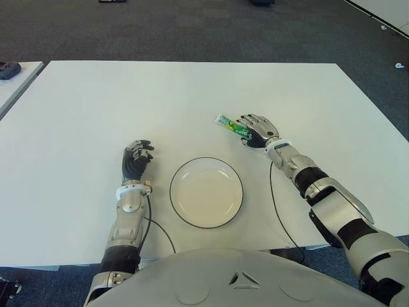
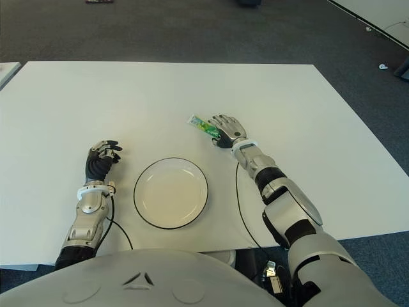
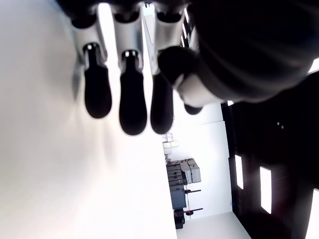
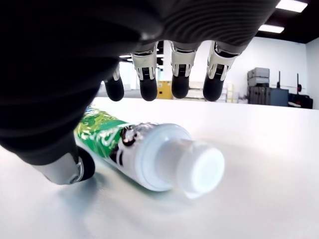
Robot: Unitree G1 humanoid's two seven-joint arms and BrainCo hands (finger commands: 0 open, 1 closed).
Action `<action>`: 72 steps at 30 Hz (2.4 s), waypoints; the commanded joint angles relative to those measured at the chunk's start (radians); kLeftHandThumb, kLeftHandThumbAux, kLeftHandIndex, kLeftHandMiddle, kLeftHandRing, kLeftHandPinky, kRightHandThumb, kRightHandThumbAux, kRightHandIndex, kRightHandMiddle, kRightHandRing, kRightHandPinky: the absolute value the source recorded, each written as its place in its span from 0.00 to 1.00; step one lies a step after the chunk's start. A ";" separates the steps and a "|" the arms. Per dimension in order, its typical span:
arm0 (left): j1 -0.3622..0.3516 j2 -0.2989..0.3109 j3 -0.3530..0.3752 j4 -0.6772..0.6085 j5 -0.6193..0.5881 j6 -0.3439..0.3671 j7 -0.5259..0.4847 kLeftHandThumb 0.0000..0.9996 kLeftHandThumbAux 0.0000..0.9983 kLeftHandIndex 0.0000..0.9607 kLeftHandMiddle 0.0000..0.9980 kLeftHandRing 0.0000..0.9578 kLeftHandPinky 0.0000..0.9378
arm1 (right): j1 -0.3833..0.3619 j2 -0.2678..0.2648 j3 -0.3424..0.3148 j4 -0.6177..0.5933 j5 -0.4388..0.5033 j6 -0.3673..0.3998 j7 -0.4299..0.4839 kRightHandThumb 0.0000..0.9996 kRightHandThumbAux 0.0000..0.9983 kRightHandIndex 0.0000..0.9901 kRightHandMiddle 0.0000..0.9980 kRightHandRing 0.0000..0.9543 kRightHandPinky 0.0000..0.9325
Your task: Put the toothpaste on the table into the plate.
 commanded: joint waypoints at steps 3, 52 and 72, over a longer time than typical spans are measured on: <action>0.011 0.000 0.003 0.001 0.004 0.019 -0.001 0.83 0.68 0.41 0.49 0.65 0.62 | -0.036 0.013 0.015 0.037 -0.006 -0.043 0.038 0.52 0.41 0.00 0.00 0.00 0.00; 0.031 -0.009 0.010 -0.006 0.016 0.000 0.020 0.83 0.68 0.41 0.51 0.66 0.63 | -0.105 0.053 0.111 0.255 -0.032 -0.189 0.074 0.52 0.53 0.00 0.00 0.00 0.00; 0.032 -0.006 0.016 -0.006 0.010 -0.001 0.015 0.83 0.68 0.41 0.50 0.66 0.64 | -0.107 0.061 0.128 0.276 -0.051 -0.157 -0.015 0.48 0.64 0.05 0.11 0.16 0.25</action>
